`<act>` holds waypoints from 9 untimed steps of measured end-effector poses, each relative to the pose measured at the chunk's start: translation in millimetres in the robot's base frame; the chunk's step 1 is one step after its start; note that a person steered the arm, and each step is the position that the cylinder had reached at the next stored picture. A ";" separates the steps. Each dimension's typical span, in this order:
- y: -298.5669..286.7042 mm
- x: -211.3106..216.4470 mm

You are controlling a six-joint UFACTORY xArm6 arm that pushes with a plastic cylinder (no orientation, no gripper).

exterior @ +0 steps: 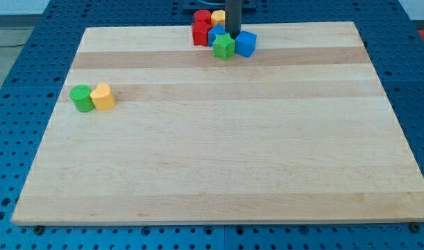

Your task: Move the blue triangle left to the blue cube

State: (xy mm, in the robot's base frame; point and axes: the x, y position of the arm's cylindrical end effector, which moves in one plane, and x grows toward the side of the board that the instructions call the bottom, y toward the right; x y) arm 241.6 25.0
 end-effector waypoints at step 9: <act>-4.1 7.9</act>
State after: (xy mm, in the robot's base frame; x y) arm 249.6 20.9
